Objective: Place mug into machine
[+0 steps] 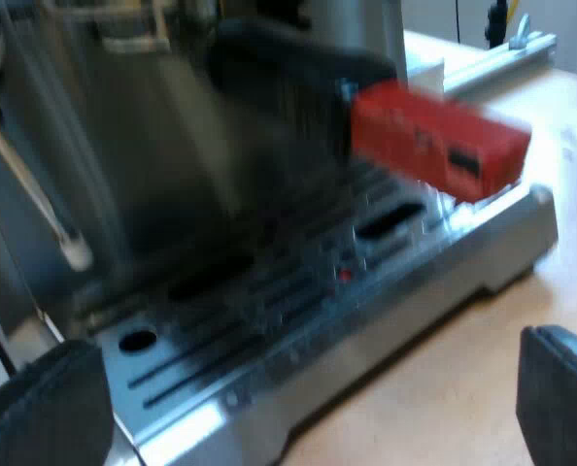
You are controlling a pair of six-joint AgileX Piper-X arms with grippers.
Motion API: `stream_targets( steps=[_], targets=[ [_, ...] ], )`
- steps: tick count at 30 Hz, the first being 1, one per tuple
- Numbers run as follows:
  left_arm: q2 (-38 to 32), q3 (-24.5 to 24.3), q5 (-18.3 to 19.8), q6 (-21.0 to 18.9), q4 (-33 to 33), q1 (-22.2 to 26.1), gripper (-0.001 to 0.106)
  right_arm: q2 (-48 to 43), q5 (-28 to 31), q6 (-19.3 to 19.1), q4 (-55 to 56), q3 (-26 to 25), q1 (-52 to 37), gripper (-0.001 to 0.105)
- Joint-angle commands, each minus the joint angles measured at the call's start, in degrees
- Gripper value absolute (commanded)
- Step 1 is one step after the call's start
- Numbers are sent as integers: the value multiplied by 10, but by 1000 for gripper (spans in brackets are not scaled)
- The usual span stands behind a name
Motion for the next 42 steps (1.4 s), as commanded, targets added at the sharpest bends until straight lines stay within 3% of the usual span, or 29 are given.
stream_targets(
  steps=[1,4,11,18,28,42],
  targets=[
    [7,-1,-8,-1,-42,-3,85,-3,8,41,-11,-10,62,0],
    [24,8,-8,-1,-52,-3,85,12,58,58,-30,-10,128,0],
    [65,10,-8,-13,-87,-3,85,86,99,67,-94,-10,222,0],
    [102,10,-8,-14,-111,-3,85,220,165,79,-252,-10,285,0],
    [102,10,-6,-39,-112,-3,85,444,162,81,-493,-20,289,0],
    [102,10,-6,-39,-116,-3,85,621,113,81,-559,-117,293,0]
  ],
)
